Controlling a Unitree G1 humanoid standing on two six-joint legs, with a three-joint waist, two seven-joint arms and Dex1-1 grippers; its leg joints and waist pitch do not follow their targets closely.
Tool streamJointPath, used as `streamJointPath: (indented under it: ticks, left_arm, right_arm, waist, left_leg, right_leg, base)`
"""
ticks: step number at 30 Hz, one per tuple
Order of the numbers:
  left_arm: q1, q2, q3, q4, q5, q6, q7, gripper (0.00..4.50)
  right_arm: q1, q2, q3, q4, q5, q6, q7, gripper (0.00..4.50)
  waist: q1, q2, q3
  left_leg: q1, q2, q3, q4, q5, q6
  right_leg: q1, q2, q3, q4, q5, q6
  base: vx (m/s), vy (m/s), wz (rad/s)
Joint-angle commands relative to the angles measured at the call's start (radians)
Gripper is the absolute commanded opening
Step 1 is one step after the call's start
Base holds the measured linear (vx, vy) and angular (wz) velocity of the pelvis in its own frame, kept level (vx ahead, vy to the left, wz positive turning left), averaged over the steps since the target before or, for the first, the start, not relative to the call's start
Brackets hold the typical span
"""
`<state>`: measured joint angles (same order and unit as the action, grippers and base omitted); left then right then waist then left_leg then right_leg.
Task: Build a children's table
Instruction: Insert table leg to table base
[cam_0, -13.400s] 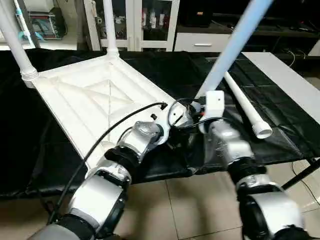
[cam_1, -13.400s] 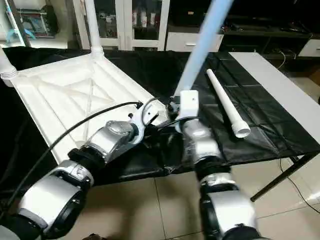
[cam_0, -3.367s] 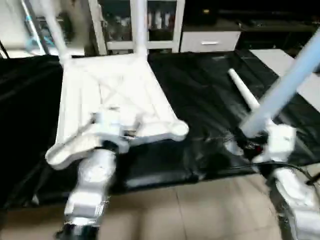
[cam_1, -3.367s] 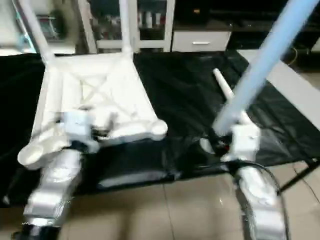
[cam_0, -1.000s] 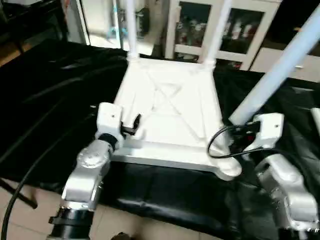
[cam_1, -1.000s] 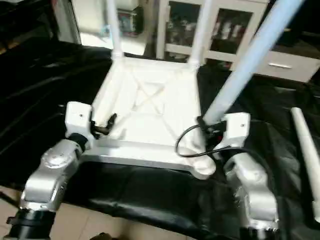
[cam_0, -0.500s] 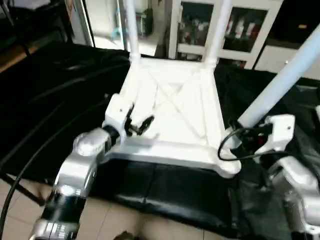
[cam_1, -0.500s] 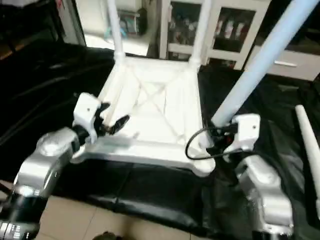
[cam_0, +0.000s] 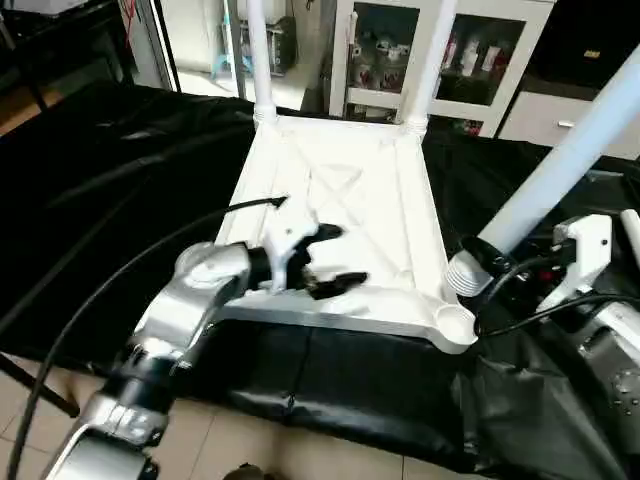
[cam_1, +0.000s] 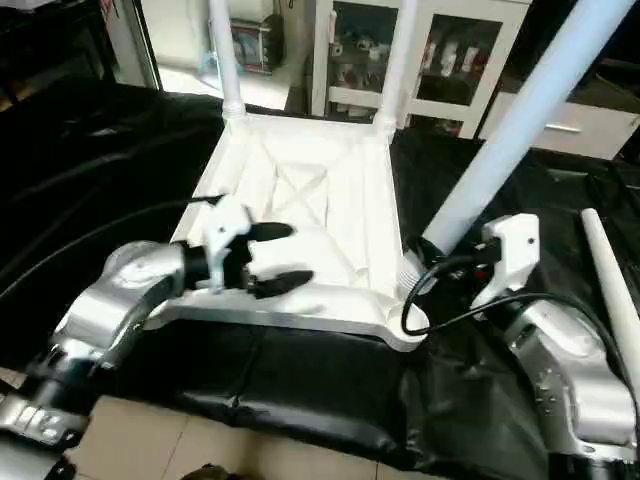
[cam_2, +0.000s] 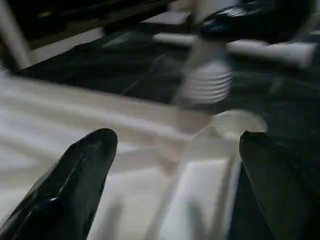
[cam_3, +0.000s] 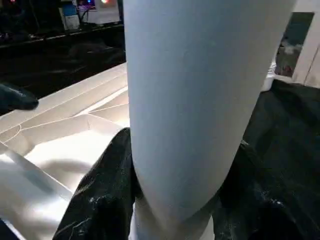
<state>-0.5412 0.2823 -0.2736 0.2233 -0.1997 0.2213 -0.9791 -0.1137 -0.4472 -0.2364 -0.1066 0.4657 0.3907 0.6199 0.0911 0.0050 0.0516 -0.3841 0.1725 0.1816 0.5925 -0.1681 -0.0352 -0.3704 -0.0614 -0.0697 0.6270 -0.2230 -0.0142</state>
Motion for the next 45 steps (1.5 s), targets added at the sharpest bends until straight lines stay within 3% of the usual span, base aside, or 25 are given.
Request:
streamJointPath:
  ticks: [1,4,10,11,12,14,15,16,18,19,20,21,22,24,26,29,32,36,37,39,40,41,42,44,45]
  left_arm:
    - [-0.008,0.006,-0.027,0.012,0.023,-0.017,-0.007,4.38]
    - [-0.003,0.006,-0.032,-0.001,0.034,0.012,0.019,4.38]
    - [0.061,-0.137,0.192,-0.024,0.002,0.058,0.416,4.38]
    - [0.092,-0.154,0.248,-0.05,-0.005,0.115,0.512,4.38]
    - [0.107,-0.154,0.259,-0.062,0.001,0.113,0.534,4.38]
    - [0.143,-0.153,0.276,-0.101,0.006,0.11,0.557,4.38]
    - [0.157,-0.156,0.282,-0.121,0.006,0.119,0.566,4.38]
    - [0.166,-0.156,0.285,-0.138,0.016,0.136,0.579,4.38]
    - [0.177,-0.155,0.277,-0.162,0.032,0.161,0.589,4.38]
    - [0.18,-0.154,0.274,-0.166,0.038,0.161,0.592,4.38]
    - [0.184,-0.157,0.273,-0.176,0.047,0.17,0.609,4.38]
    - [0.189,-0.162,0.274,-0.193,0.041,0.193,0.64,4.38]
    - [0.19,-0.163,0.274,-0.198,0.04,0.197,0.649,4.38]
    - [0.191,-0.163,0.274,-0.203,0.039,0.2,0.655,4.38]
    - [0.189,-0.153,0.267,-0.217,0.042,0.211,0.651,4.38]
    - [0.188,-0.132,0.241,-0.234,0.052,0.214,0.605,4.38]
    - [0.194,-0.128,0.231,-0.246,0.052,0.206,0.599,4.38]
    - [0.189,-0.15,0.24,-0.235,0.051,0.216,0.656,4.38]
    - [0.188,-0.151,0.239,-0.233,0.052,0.215,0.658,4.38]
    - [0.185,-0.162,0.237,-0.227,0.054,0.216,0.671,4.38]
    - [0.186,-0.169,0.237,-0.228,0.054,0.221,0.676,4.38]
    - [0.187,-0.186,0.254,-0.227,0.038,0.235,0.686,4.38]
    - [0.187,-0.188,0.255,-0.227,0.036,0.237,0.688,4.38]
    - [0.186,-0.196,0.264,-0.224,0.035,0.246,0.701,4.38]
    - [0.186,-0.192,0.261,-0.22,0.044,0.242,0.706,4.38]
  right_arm:
    - [0.016,-0.016,-0.025,-0.047,0.026,0.021,0.0,1.86]
    - [0.025,-0.014,-0.021,-0.072,0.034,0.035,-0.006,1.86]
    - [0.031,0.1,-0.009,-0.111,0.007,0.041,-0.165,1.86]
    - [0.043,0.133,0.01,-0.129,-0.001,0.042,-0.196,1.86]
    - [0.047,0.144,0.018,-0.136,-0.001,0.044,-0.204,1.86]
    - [0.056,0.165,0.039,-0.149,-0.005,0.042,-0.213,1.86]
    - [0.059,0.172,0.046,-0.153,-0.005,0.045,-0.218,1.86]
    - [0.059,0.178,0.054,-0.151,-0.008,0.044,-0.221,1.86]
    - [0.051,0.183,0.065,-0.14,-0.02,0.043,-0.225,1.86]
    - [0.048,0.183,0.066,-0.136,-0.022,0.042,-0.225,1.86]
    - [0.041,0.181,0.068,-0.13,-0.027,0.043,-0.226,1.86]
    - [0.033,0.179,0.066,-0.127,-0.028,0.046,-0.231,1.86]
    - [0.029,0.176,0.063,-0.125,-0.027,0.048,-0.231,1.86]
    - [0.027,0.173,0.061,-0.125,-0.025,0.05,-0.232,1.86]
    - [0.02,0.154,0.06,-0.117,-0.029,0.048,-0.222,1.86]
    - [0.009,0.134,0.056,-0.095,-0.034,0.037,-0.21,1.86]
    - [0.006,0.13,0.053,-0.09,-0.038,0.033,-0.21,1.86]
    - [0.013,0.132,0.056,-0.1,-0.039,0.033,-0.215,1.86]
    - [0.015,0.132,0.057,-0.102,-0.039,0.033,-0.216,1.86]
    - [0.024,0.136,0.062,-0.114,-0.038,0.034,-0.219,1.86]
    - [0.028,0.138,0.064,-0.118,-0.038,0.035,-0.22,1.86]
    - [0.029,0.14,0.066,-0.119,-0.038,0.035,-0.221,1.86]
    - [0.029,0.14,0.066,-0.119,-0.038,0.035,-0.221,1.86]
    - [0.03,0.143,0.067,-0.119,-0.04,0.035,-0.221,1.86]
    - [0.031,0.145,0.068,-0.122,-0.04,0.036,-0.222,1.86]
  waist:
    - [0.0,-0.009,-0.062]
    - [-0.002,-0.013,-0.064]
    - [-0.008,-0.016,-0.061]
    - [-0.014,-0.021,-0.06]
    - [-0.019,-0.011,-0.061]
    - [-0.048,0.004,-0.065]
    - [-0.061,0.01,-0.067]
    - [-0.067,0.016,-0.066]
    - [-0.062,0.002,-0.063]
    - [-0.052,-0.047,-0.059]
    - [-0.001,-0.056,-0.058]
    - [0.003,-0.061,-0.052]
    - [0.017,-0.052,-0.054]
    - [0.013,-0.038,-0.054]
    - [0.013,-0.031,-0.058]
    - [0.003,-0.016,-0.061]
    - [-0.003,-0.009,-0.061]
    - [-0.009,-0.016,-0.057]
    - [-0.013,-0.01,-0.058]
    - [-0.027,-0.001,-0.06]
    - [-0.041,0.01,-0.057]
    - [-0.044,0.016,-0.057]
    - [-0.056,0.009,-0.055]
    - [-0.064,-0.014,-0.053]
    - [-0.045,-0.055,-0.055]
  left_leg:
    - [0.02,0.065,-0.025,-0.065,-0.165,0.042]
    - [0.018,0.065,-0.025,-0.063,-0.15,0.052]
    - [0.018,0.066,-0.024,-0.061,-0.171,0.052]
    - [0.024,0.073,-0.032,-0.067,-0.189,0.035]
    - [0.03,0.084,-0.043,-0.072,-0.207,0.023]
    - [0.05,0.152,-0.09,-0.106,-0.233,0.045]
    - [0.065,0.223,-0.131,-0.133,-0.218,0.101]
    - [0.069,0.245,-0.132,-0.14,-0.215,0.154]
    - [0.05,0.189,-0.077,-0.117,-0.266,0.202]
    - [0.005,0.03,0.012,-0.007,-0.29,0.159]
    - [-0.019,-0.004,0.001,0.045,-0.139,0.102]
    - [-0.03,0.005,-0.004,0.034,-0.073,0.078]
    - [-0.036,0.018,-0.016,0.006,-0.053,0.056]
    - [-0.023,0.029,-0.028,-0.027,-0.09,0.026]
    - [0.006,0.04,-0.031,-0.039,-0.145,0.014]
    - [0.02,0.079,-0.048,-0.065,-0.187,0.018]
    - [0.029,0.086,-0.044,-0.075,-0.217,0.002]
    - [0.025,0.075,-0.037,-0.078,-0.251,-0.002]
    - [0.03,0.083,-0.045,-0.08,-0.264,-0.019]
    - [0.049,0.121,-0.072,-0.096,-0.32,-0.044]
    - [0.061,0.185,-0.109,-0.128,-0.358,-0.031]
    - [0.067,0.217,-0.125,-0.145,-0.376,-0.021]
    - [0.064,0.232,-0.119,-0.158,-0.4,0.017]
    - [0.049,0.171,-0.078,-0.128,-0.41,0.079]
    - [0.006,0.007,0.008,0.0,-0.328,0.073]
  right_leg:
    - [0.033,-0.097,0.057,-0.084,-0.122,-0.176]
    - [0.037,-0.096,0.057,-0.079,-0.086,-0.18]
    - [0.032,-0.094,0.054,-0.084,-0.128,-0.2]
    - [0.028,-0.076,0.044,-0.084,-0.148,-0.192]
    - [0.028,-0.06,0.034,-0.08,-0.145,-0.189]
    - [0.021,-0.034,0.013,-0.058,-0.083,-0.181]
    - [0.004,-0.039,0.002,-0.014,-0.064,-0.171]
    - [-0.014,-0.045,-0.001,0.023,-0.06,-0.173]
    - [-0.015,-0.072,0.025,-0.004,-0.007,-0.218]
    - [0.005,-0.088,0.046,-0.106,-0.075,-0.278]
    - [0.043,-0.15,0.083,-0.135,-0.314,-0.142]
    - [0.042,-0.145,0.079,-0.132,-0.407,-0.057]
    - [0.047,-0.134,0.077,-0.127,-0.488,0.071]
    - [0.033,-0.087,0.042,-0.118,-0.434,0.115]
    - [0.019,-0.07,0.034,-0.115,-0.363,0.089]
    - [0.021,-0.078,0.032,-0.096,-0.211,-0.05]
    - [0.024,-0.086,0.036,-0.092,-0.133,-0.132]
    - [0.026,-0.096,0.041,-0.098,-0.172,-0.141]
    - [0.023,-0.082,0.035,-0.098,-0.175,-0.132]
    - [0.018,-0.052,0.017,-0.096,-0.136,-0.107]
    - [0.014,-0.042,0.0,-0.068,-0.106,-0.094]
    - [0.007,-0.042,-0.005,-0.041,-0.091,-0.089]
    - [-0.002,-0.05,-0.001,-0.005,-0.064,-0.084]
    - [-0.002,-0.076,0.029,-0.036,-0.037,-0.134]
    - [0.017,-0.105,0.046,-0.131,-0.184,-0.158]
  base:
    - [0.0,0.0,0.0]
    - [0.0,0.0,0.0]
    - [0.0,0.0,0.0]
    - [0.0,0.0,0.0]
    - [0.0,0.0,0.0]
    - [0.006,-0.029,0.03]
    - [0.012,-0.058,0.06]
    - [0.009,-0.101,0.13]
    - [0.001,-0.096,0.11]
    - [-0.008,-0.137,0.08]
    - [-0.024,-0.196,0.04]
    - [-0.018,-0.121,-0.03]
    - [-0.031,-0.091,-0.08]
    - [-0.028,-0.05,-0.1]
    - [0.0,0.0,0.0]
    - [-0.004,0.047,0.01]
    - [-0.004,0.084,0.0]
    - [-0.011,0.074,-0.01]
    - [0.0,0.0,0.0]
    - [0.0,0.0,0.0]
    - [0.0,0.0,0.0]
    - [-0.004,-0.077,0.12]
    - [-0.004,-0.077,0.12]
    - [-0.001,-0.091,0.08]
    - [-0.008,-0.128,0.06]
